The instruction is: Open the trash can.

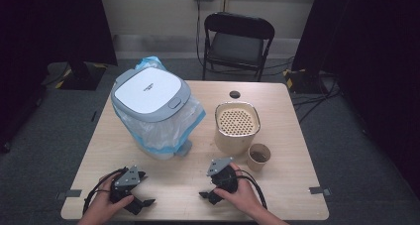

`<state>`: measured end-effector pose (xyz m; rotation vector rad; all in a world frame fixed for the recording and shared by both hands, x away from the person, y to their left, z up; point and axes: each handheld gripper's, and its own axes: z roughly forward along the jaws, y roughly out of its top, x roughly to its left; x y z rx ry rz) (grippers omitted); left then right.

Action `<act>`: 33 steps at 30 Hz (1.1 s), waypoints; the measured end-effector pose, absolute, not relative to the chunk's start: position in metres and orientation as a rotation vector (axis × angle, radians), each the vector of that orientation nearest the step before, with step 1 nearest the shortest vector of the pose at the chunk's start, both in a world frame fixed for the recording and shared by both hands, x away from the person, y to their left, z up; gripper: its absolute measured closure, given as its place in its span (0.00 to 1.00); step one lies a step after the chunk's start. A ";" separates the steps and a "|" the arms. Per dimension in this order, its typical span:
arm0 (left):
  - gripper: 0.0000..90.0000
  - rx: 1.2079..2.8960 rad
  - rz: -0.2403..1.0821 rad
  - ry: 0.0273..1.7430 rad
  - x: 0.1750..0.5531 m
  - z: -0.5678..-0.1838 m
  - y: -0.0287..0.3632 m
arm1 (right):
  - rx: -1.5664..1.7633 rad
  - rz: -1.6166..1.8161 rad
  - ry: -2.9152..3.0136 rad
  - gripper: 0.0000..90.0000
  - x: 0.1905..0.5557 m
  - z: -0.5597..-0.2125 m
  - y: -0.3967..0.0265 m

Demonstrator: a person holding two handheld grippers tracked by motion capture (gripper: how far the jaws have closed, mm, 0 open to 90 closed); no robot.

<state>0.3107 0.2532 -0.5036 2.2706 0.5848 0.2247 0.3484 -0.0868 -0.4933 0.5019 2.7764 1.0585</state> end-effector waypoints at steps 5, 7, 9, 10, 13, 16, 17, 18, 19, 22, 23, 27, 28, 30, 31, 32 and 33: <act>0.00 2.272 0.223 0.582 0.311 -0.504 0.253 | 0.501 1.079 2.829 0.19 0.353 -0.482 -0.091; 0.00 2.272 0.224 0.582 0.311 -0.504 0.253 | 0.475 1.079 2.834 0.18 0.356 -0.471 -0.091; 0.00 2.272 0.224 0.582 0.311 -0.504 0.253 | 0.463 1.091 2.841 0.18 0.359 -0.463 -0.090; 0.00 2.272 0.224 0.582 0.311 -0.504 0.253 | 0.463 1.091 2.841 0.18 0.359 -0.463 -0.090; 0.00 2.272 0.224 0.582 0.311 -0.504 0.253 | 0.448 1.095 2.841 0.18 0.362 -0.446 -0.088; 0.00 2.272 0.224 0.582 0.311 -0.504 0.253 | 0.451 1.114 2.846 0.18 0.366 -0.438 -0.087; 0.00 2.272 0.224 0.582 0.311 -0.504 0.253 | 0.449 1.112 2.849 0.18 0.367 -0.435 -0.087; 0.00 2.279 0.225 0.577 0.311 -0.503 0.253 | 0.444 1.109 2.852 0.18 0.368 -0.432 -0.087; 0.00 2.279 0.227 0.577 0.311 -0.503 0.253 | 0.446 1.108 2.852 0.18 0.369 -0.429 -0.087; 0.00 2.273 0.225 0.582 0.311 -0.504 0.253 | 0.455 1.115 2.863 0.18 0.374 -0.419 -0.088; 0.00 2.273 0.225 0.581 0.311 -0.503 0.253 | 0.457 1.118 2.869 0.18 0.375 -0.416 -0.088; 0.00 2.273 0.225 0.581 0.311 -0.503 0.253 | 0.451 1.113 2.879 0.18 0.379 -0.406 -0.087; 0.00 2.273 0.225 0.581 0.311 -0.503 0.253 | 0.444 1.112 2.875 0.18 0.380 -0.403 -0.086; 0.00 2.272 0.222 0.582 0.311 -0.504 0.253 | 0.441 1.111 2.876 0.18 0.381 -0.400 -0.086; 0.00 2.273 0.224 0.582 0.311 -0.504 0.253 | 0.435 1.114 2.878 0.18 0.382 -0.394 -0.085; 0.00 2.273 0.224 0.582 0.311 -0.504 0.253 | 0.435 1.114 2.878 0.18 0.382 -0.394 -0.085; 0.00 2.272 0.224 0.582 0.311 -0.504 0.253 | 0.443 1.114 2.879 0.18 0.383 -0.391 -0.085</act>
